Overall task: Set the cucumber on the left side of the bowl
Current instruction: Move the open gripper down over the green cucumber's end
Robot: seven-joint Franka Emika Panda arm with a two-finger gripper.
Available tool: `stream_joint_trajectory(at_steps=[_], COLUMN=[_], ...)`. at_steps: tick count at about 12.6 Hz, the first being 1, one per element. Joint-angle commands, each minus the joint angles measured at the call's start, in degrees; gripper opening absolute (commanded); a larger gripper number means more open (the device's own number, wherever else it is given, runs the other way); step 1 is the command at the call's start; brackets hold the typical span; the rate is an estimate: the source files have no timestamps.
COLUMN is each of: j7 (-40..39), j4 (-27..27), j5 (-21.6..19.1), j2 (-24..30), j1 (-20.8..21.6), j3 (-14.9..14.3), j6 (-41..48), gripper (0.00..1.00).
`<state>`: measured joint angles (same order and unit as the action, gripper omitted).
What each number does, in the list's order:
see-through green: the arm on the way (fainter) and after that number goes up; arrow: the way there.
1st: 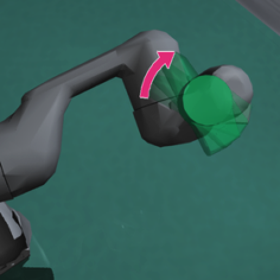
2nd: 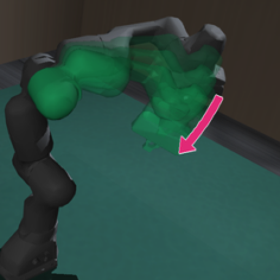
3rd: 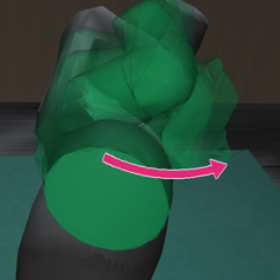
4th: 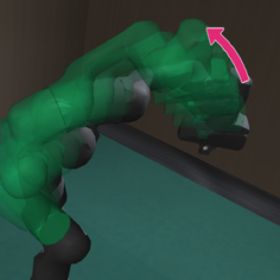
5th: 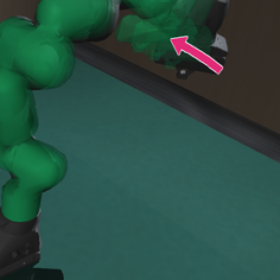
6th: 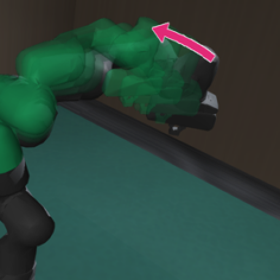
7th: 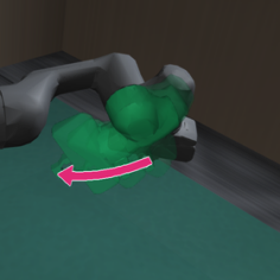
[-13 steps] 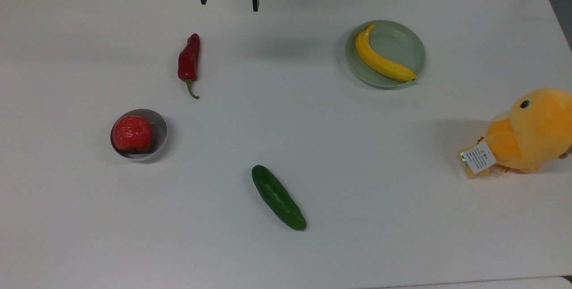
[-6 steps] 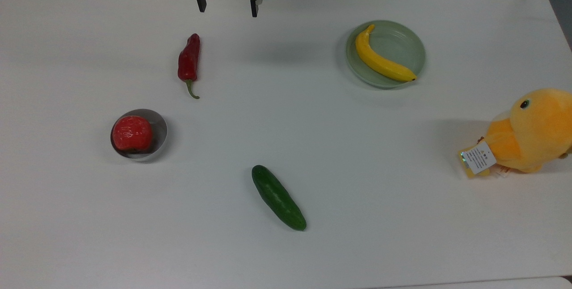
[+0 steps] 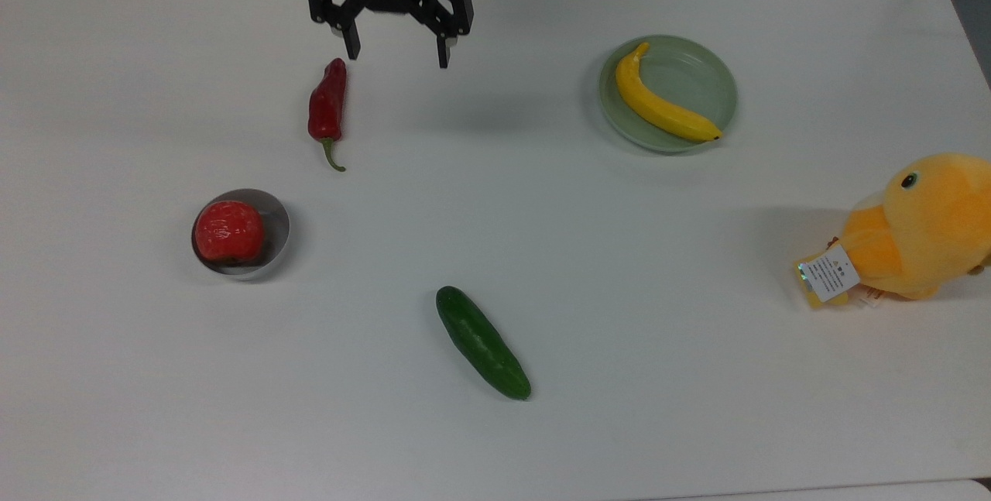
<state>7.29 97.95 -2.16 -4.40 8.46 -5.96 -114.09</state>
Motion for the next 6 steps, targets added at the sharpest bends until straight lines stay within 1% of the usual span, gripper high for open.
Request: stream_joint_trajectory(at_steps=[1, 3, 4, 5, 6], j7=[-0.3, -1.5, -4.4, -7.2, -7.9], j4=[0.5, 0.1, 0.1, 0.0, -0.9], j5=[-0.7, -0.6, -0.5, -0.7, -1.2], j2=[-2.4, -5.8, -6.8, -8.1, -9.8], j1=[0.7, 0.6, 0.5, 0.4, 0.2], j3=[0.2, 1.3, 1.9, 2.0, 2.0], j6=[-6.6, -13.1, -16.7, -18.3, -18.6], gripper=[1.00, 1.00, 1.00, 1.00, 1.00])
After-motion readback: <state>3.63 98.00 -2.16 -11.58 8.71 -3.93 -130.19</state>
